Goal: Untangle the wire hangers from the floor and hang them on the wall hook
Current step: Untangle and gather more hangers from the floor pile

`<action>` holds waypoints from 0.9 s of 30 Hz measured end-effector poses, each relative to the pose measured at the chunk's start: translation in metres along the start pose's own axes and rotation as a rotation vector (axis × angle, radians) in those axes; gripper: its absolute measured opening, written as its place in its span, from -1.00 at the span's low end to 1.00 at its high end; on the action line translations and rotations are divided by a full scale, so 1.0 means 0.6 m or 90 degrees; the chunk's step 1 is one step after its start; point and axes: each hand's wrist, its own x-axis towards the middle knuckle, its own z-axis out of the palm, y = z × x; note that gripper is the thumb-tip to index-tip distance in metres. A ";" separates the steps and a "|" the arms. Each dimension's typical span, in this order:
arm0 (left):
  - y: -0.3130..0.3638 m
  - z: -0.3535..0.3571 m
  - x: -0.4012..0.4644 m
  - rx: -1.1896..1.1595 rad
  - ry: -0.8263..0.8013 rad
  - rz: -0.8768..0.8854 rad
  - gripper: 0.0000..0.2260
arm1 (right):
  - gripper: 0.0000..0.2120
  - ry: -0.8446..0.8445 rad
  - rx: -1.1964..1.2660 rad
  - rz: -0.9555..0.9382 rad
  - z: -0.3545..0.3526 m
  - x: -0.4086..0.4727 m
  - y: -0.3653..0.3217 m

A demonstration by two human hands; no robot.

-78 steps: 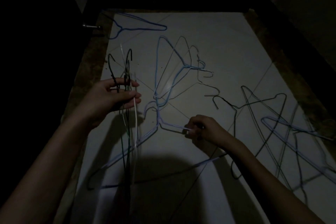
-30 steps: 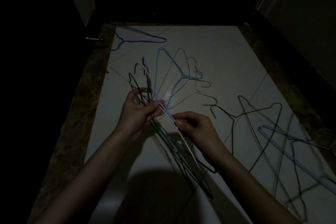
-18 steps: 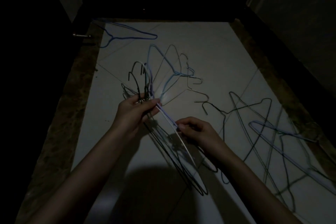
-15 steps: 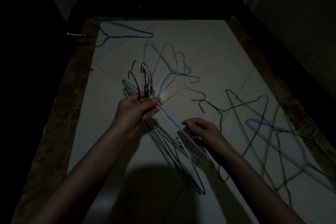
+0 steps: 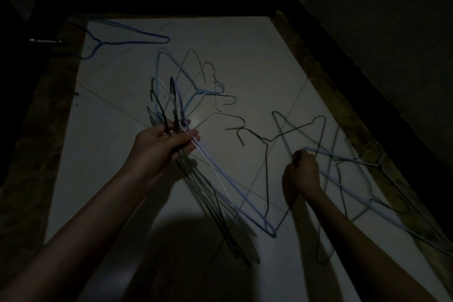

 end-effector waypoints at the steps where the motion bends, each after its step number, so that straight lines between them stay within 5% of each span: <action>1: -0.001 0.001 -0.002 0.005 0.000 -0.004 -0.78 | -0.70 -0.004 -0.009 0.009 0.003 0.000 0.005; 9: -0.005 -0.003 -0.009 0.037 0.002 -0.008 -0.77 | -0.82 -0.087 0.203 -0.108 0.035 -0.049 -0.069; 14: -0.007 -0.014 -0.009 0.042 0.008 -0.008 -0.76 | -0.84 -0.179 0.443 -0.069 0.024 -0.095 -0.152; 18: -0.006 -0.029 -0.006 0.040 0.024 -0.002 -0.74 | -0.80 -0.382 0.286 -0.172 0.051 -0.112 -0.176; 20: -0.005 -0.036 -0.006 0.036 0.032 -0.004 -0.74 | -0.74 -0.361 0.182 -0.236 0.058 -0.111 -0.167; 27: -0.006 -0.039 -0.007 0.035 0.036 -0.004 -0.74 | -0.81 -0.115 0.064 -0.134 0.054 -0.086 -0.088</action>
